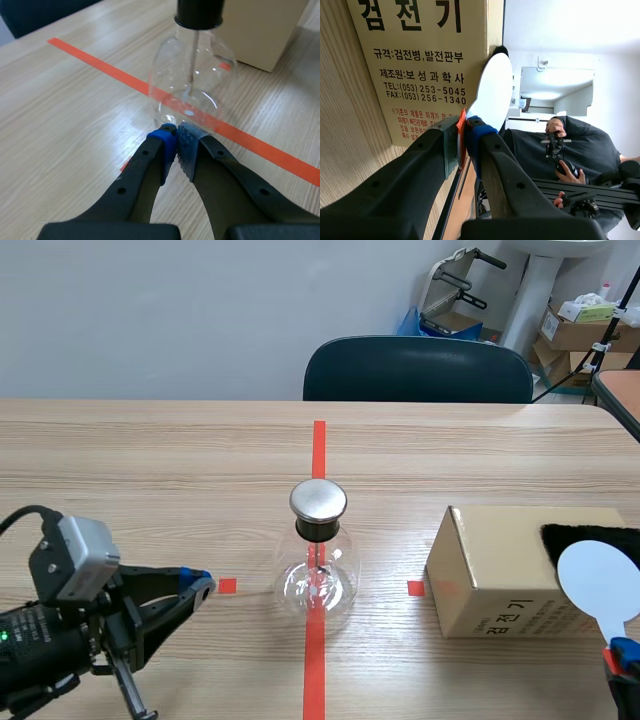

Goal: Do the electroscope experiment

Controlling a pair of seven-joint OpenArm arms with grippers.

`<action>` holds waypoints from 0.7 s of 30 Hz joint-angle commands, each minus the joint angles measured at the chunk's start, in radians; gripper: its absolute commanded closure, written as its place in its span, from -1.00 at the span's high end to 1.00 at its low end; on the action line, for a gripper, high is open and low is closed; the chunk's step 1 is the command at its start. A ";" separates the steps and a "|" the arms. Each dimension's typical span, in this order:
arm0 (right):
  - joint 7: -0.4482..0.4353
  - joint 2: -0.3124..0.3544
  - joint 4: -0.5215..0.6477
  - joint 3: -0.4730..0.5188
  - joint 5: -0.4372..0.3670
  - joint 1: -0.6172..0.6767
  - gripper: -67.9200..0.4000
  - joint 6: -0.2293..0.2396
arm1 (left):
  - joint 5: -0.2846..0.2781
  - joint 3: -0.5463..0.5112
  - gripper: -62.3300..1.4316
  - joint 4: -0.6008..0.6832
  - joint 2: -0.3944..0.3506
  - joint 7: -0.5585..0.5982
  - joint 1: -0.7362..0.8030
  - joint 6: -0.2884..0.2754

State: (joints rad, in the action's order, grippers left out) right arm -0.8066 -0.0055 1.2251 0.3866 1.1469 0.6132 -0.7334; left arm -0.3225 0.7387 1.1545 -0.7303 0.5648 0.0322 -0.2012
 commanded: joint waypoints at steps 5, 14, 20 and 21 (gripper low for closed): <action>0.011 0.011 0.052 0.005 -0.063 0.023 -0.94 -0.050 | -0.006 0.036 -0.81 -0.060 0.056 0.022 -0.045 0.027; 0.119 0.011 0.356 -0.019 -0.099 0.094 -0.94 0.068 | -0.006 0.057 -0.81 -0.132 0.113 0.035 -0.097 0.035; 0.225 0.014 0.526 -0.093 -0.095 0.076 -0.94 0.147 | 0.028 0.059 -0.81 -0.140 0.144 0.068 -0.100 0.035; 0.239 0.017 0.546 -0.114 -0.089 0.073 -0.94 0.156 | 0.039 0.059 -0.81 -0.140 0.150 0.066 -0.100 0.035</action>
State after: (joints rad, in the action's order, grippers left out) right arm -0.5705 -0.0051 1.7664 0.2798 1.0580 0.7013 -0.5709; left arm -0.2840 0.7940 1.0008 -0.5961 0.6178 -0.0624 -0.1604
